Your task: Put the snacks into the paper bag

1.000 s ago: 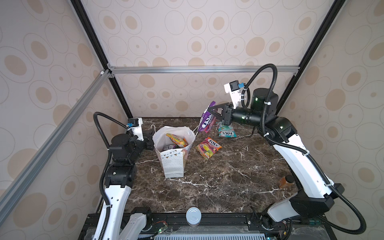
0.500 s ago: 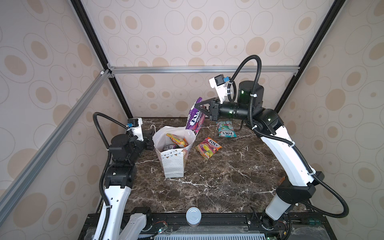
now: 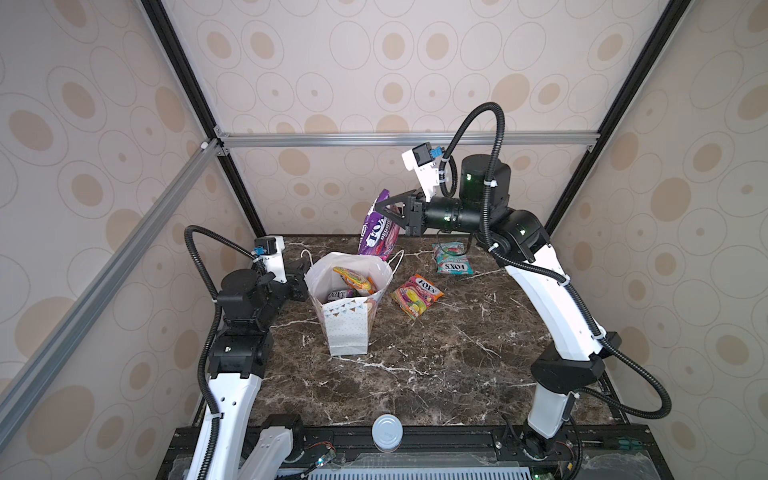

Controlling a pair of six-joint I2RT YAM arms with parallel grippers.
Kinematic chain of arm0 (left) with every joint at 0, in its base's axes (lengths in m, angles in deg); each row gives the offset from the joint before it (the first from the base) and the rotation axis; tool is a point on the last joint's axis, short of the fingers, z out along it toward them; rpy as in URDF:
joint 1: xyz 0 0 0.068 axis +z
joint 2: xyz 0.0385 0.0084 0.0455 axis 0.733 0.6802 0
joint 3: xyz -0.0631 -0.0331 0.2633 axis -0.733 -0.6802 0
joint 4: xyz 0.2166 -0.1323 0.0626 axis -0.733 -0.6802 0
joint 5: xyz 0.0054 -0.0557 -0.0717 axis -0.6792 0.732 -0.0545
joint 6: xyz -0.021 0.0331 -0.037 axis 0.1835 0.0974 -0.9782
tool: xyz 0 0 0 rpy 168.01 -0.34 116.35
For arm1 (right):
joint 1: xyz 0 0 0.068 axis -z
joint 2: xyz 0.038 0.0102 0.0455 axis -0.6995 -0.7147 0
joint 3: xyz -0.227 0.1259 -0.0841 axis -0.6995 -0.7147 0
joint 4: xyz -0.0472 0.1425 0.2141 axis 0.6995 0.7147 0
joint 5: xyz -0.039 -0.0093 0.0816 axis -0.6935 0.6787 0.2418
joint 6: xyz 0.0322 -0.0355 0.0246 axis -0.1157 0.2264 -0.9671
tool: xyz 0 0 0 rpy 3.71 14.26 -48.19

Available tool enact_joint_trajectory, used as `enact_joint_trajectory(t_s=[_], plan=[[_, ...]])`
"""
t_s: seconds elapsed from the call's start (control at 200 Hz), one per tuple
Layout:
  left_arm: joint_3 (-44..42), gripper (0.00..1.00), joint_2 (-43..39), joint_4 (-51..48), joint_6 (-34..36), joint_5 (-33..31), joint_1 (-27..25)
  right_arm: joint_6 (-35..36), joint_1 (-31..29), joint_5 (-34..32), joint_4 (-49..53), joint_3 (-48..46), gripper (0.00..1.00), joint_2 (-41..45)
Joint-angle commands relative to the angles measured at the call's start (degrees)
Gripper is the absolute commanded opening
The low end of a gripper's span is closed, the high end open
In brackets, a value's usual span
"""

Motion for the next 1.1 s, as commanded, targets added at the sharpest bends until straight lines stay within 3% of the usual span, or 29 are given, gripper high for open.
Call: enact_joint_trajectory(t_s=[0.0,0.57,1.095], plan=[[0.6,0.00,-1.1,2.3,1.0,0.4,0.4,-0.8,-0.4,3.2,-1.1,1.6,0.00,-2.2],[0.7,0.00,-0.9,2.1,1.2,0.3,0.4,-3.4,-2.0,12.9,0.0,1.9,0.00,-9.6],[0.6,0.00,-1.2,2.1,1.2,0.2,0.4,-3.2,-4.3,16.0,3.1,5.0,0.00,-16.4]])
